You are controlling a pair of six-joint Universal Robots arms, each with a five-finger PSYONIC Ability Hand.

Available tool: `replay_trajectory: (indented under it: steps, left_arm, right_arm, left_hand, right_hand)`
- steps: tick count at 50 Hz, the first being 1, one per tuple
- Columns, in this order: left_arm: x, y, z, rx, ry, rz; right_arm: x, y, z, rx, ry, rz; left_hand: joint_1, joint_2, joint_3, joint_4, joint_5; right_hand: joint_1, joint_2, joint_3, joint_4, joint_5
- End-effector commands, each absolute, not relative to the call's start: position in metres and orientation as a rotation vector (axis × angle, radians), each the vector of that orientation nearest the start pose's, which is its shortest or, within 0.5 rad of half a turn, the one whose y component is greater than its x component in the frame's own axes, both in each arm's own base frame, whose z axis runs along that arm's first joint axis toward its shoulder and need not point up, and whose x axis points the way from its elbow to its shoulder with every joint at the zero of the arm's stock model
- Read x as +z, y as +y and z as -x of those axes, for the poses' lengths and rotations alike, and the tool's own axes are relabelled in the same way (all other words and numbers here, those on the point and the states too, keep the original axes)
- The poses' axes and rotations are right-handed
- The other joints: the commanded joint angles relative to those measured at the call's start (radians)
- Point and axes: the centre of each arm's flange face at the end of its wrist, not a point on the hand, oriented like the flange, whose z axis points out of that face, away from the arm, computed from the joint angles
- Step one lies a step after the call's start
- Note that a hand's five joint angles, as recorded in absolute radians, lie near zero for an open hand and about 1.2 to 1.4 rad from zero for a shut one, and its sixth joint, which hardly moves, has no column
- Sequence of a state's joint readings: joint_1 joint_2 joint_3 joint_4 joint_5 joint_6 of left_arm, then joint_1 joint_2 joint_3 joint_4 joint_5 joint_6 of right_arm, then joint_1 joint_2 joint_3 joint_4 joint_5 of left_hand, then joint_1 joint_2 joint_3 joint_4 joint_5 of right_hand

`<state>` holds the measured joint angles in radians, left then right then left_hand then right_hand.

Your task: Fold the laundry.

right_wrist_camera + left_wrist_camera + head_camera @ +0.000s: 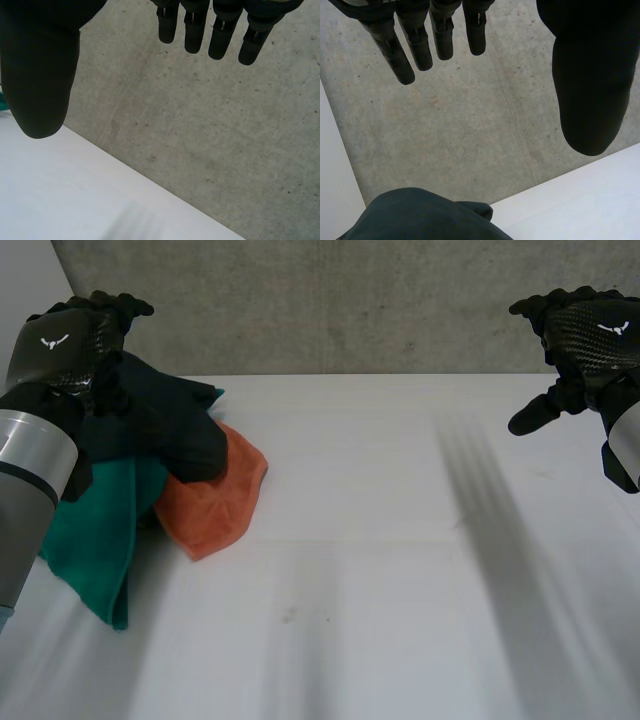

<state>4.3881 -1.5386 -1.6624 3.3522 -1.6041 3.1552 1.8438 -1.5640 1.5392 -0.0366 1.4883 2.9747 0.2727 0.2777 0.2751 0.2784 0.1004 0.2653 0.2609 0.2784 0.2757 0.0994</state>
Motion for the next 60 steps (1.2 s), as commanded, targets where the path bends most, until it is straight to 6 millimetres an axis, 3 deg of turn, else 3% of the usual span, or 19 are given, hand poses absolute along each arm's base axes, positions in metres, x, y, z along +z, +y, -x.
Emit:
replay_trajectory:
  steps: [1,10,15,20,24,25,26,30,32,37,39,41,46,50,52,53,58,59,60]
  left_arm:
    - [0.319,-0.260,0.218,-2.577,2.128,-0.326]
    - [0.282,-0.341,0.178,-2.452,2.133,-0.260]
    - [0.237,-0.395,0.149,-2.257,2.112,-0.367]
    - [0.198,-0.427,0.119,-2.031,2.035,-0.511]
    - [0.182,-0.442,0.108,-1.950,1.986,-0.574]
    - [0.182,-0.445,0.106,-1.950,1.983,-0.567]
    - [0.184,-0.447,0.105,-1.972,1.982,-0.547]
    - [0.191,-0.447,0.111,-2.038,1.985,-0.509]
    - [0.202,-0.446,0.116,-2.086,1.973,-0.484]
    - [0.270,-0.417,0.161,-2.386,1.869,-0.453]
    - [0.286,-0.406,0.176,-2.463,1.841,-0.465]
    - [0.312,-0.385,0.201,-2.587,1.780,-0.499]
    - [0.345,-0.344,0.248,-2.762,1.700,-0.609]
    - [0.332,-0.301,0.315,-2.865,1.760,-0.825]
    - [0.320,-0.289,0.335,-2.874,1.799,-0.899]
    - [0.306,-0.279,0.353,-2.868,1.845,-0.971]
    - [0.255,-0.266,0.393,-2.795,1.985,-1.132]
    - [0.235,-0.264,0.404,-2.753,2.025,-1.185]
    - [0.224,-0.263,0.408,-2.718,2.050,-1.216]
  right_arm:
    - [0.322,-0.262,-0.218,-2.182,1.990,0.549]
    - [0.321,-0.261,-0.219,-2.176,1.990,0.557]
    - [0.320,-0.261,-0.219,-2.174,1.993,0.559]
    - [0.319,-0.261,-0.219,-2.170,1.995,0.561]
    - [0.317,-0.262,-0.220,-2.166,2.001,0.563]
    - [0.313,-0.264,-0.220,-2.155,2.012,0.565]
    - [0.311,-0.265,-0.220,-2.147,2.020,0.567]
    - [0.305,-0.268,-0.221,-2.126,2.042,0.569]
    - [0.305,-0.268,-0.221,-2.126,2.042,0.569]
    - [0.307,-0.269,-0.220,-2.134,2.037,0.567]
    - [0.308,-0.269,-0.220,-2.138,2.034,0.568]
    - [0.308,-0.269,-0.220,-2.139,2.032,0.568]
    - [0.311,-0.269,-0.220,-2.164,2.027,0.592]
    - [0.311,-0.268,-0.220,-2.174,2.026,0.606]
    - [0.311,-0.268,-0.220,-2.175,2.026,0.608]
    - [0.311,-0.268,-0.220,-2.175,2.026,0.609]
    - [0.311,-0.269,-0.220,-2.178,2.026,0.608]
    - [0.311,-0.269,-0.220,-2.178,2.026,0.608]
    - [0.311,-0.270,-0.220,-2.176,2.027,0.608]
  left_hand:
    - [-0.098,-0.103,-0.101,-0.104,-0.100]
    - [-0.098,-0.103,-0.101,-0.104,-0.100]
    - [-0.098,-0.103,-0.101,-0.104,-0.100]
    - [-0.098,-0.103,-0.101,-0.104,-0.100]
    - [-0.065,-0.070,-0.068,-0.071,-0.068]
    - [-0.021,-0.026,-0.024,-0.027,-0.024]
    - [0.284,0.279,0.282,0.278,0.282]
    - [1.121,1.116,1.119,1.116,1.119]
    - [1.124,1.119,1.121,1.118,1.121]
    - [1.124,1.119,1.121,1.118,1.121]
    - [1.124,1.119,1.121,1.118,1.121]
    - [1.124,1.119,1.121,1.118,1.121]
    - [1.124,1.119,1.121,1.118,1.121]
    - [1.124,1.119,1.121,1.118,1.121]
    - [1.124,1.119,1.121,1.118,1.121]
    - [1.124,1.119,1.121,1.118,1.121]
    - [1.124,1.119,1.121,1.118,1.121]
    - [1.048,1.043,1.046,1.043,1.046]
    - [0.792,0.787,0.789,0.786,0.790]
  right_hand:
    - [-0.091,-0.086,-0.104,-0.101,-0.099]
    - [-0.091,-0.086,-0.104,-0.101,-0.099]
    - [-0.091,-0.086,-0.104,-0.101,-0.099]
    - [-0.091,-0.086,-0.104,-0.101,-0.099]
    - [-0.091,-0.086,-0.104,-0.101,-0.099]
    - [-0.091,-0.086,-0.104,-0.101,-0.099]
    - [-0.091,-0.086,-0.104,-0.101,-0.099]
    - [-0.091,-0.086,-0.104,-0.101,-0.099]
    - [-0.091,-0.086,-0.104,-0.101,-0.099]
    - [-0.091,-0.086,-0.104,-0.101,-0.099]
    - [-0.091,-0.086,-0.104,-0.101,-0.099]
    - [-0.091,-0.086,-0.104,-0.101,-0.099]
    - [-0.091,-0.086,-0.104,-0.101,-0.099]
    - [-0.091,-0.086,-0.104,-0.101,-0.099]
    - [-0.091,-0.086,-0.104,-0.101,-0.099]
    - [-0.091,-0.086,-0.104,-0.101,-0.099]
    - [-0.091,-0.086,-0.104,-0.101,-0.099]
    - [-0.091,-0.086,-0.104,-0.101,-0.099]
    - [-0.091,-0.086,-0.104,-0.101,-0.099]
